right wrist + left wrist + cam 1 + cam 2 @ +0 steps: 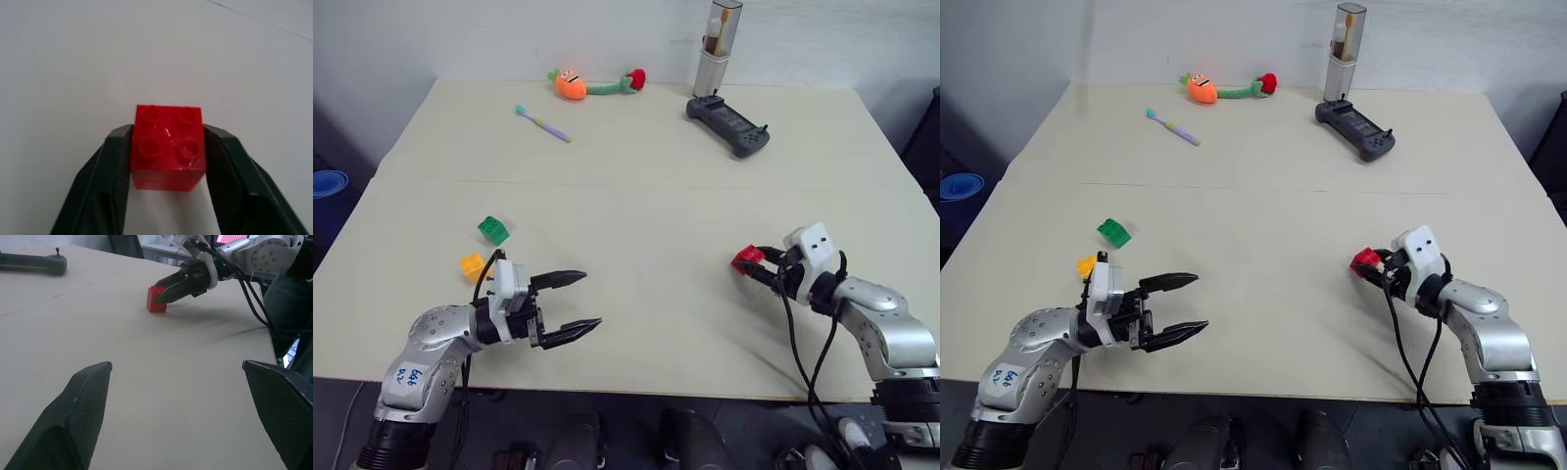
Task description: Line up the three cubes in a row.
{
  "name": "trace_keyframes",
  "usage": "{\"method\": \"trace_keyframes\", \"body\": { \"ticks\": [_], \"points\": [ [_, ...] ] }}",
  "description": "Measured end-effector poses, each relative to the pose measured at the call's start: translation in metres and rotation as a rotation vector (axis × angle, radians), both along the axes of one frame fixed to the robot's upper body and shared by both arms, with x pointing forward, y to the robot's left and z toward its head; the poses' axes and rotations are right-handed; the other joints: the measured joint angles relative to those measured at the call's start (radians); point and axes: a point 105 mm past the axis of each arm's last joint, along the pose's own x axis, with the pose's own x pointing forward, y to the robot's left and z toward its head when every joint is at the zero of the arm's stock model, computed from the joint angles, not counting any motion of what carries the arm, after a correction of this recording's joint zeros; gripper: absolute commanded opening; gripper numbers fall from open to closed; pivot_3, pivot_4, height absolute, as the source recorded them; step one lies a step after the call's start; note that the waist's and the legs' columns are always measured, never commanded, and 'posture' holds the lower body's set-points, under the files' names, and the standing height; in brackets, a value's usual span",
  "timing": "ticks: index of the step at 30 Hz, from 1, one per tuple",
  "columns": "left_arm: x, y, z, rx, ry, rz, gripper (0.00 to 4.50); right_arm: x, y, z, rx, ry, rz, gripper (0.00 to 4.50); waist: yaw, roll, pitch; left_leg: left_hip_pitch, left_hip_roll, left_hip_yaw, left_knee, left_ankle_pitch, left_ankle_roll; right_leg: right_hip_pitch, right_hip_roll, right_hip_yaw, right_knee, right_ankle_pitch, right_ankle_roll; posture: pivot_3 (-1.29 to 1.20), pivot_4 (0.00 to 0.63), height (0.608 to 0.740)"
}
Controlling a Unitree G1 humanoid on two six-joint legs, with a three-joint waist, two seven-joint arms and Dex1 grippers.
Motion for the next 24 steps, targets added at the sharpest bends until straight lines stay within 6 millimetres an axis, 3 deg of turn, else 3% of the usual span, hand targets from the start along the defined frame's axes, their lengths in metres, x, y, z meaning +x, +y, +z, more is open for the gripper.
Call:
{"method": "trace_keyframes", "body": {
  "ticks": [3,7,15,21,24],
  "points": [
    [0.001,0.004,0.001,0.008,-0.009,0.012,4.5,-0.019,0.023,0.002,-0.11,-0.023,0.26,1.48,0.0,0.0,0.0,0.0,0.0,0.0,0.0,0.0,0.0,0.0,0.0,0.0,0.0,0.0,0.0,0.0,0.15,0.74],
    [0.003,0.012,-0.003,0.021,0.003,0.037,4.5,-0.051,0.059,-0.009,-0.194,0.052,0.582,1.48,-0.001,0.0,0.0,0.0,0.0,-0.001,0.0,0.0,0.0,0.0,0.0,0.0,-0.001,0.0,0.0,0.0,0.15,0.74],
    [-0.001,0.017,-0.01,0.032,0.027,0.049,4.5,-0.054,0.074,-0.021,-0.228,0.034,0.682,1.48,-0.004,0.0,0.0,0.002,0.001,-0.002,0.001,0.0,-0.002,0.0,0.0,0.0,-0.002,0.0,0.0,0.0,0.15,0.74],
    [-0.002,0.027,-0.009,0.058,0.024,0.08,4.5,-0.058,0.076,-0.038,-0.193,0.054,0.663,3.48,-0.002,0.001,0.001,0.0,0.001,-0.002,0.001,0.0,-0.002,-0.001,-0.001,0.0,-0.002,0.001,-0.001,0.0,0.15,0.74],
    [-0.003,0.047,-0.007,0.066,0.015,0.171,4.5,-0.065,0.077,-0.021,-0.179,-0.025,0.67,4.47,-0.003,0.002,0.001,-0.001,0.001,-0.002,0.001,0.0,-0.002,-0.002,-0.001,0.0,-0.003,0.001,-0.001,0.0,0.15,0.74]
  ]
}}
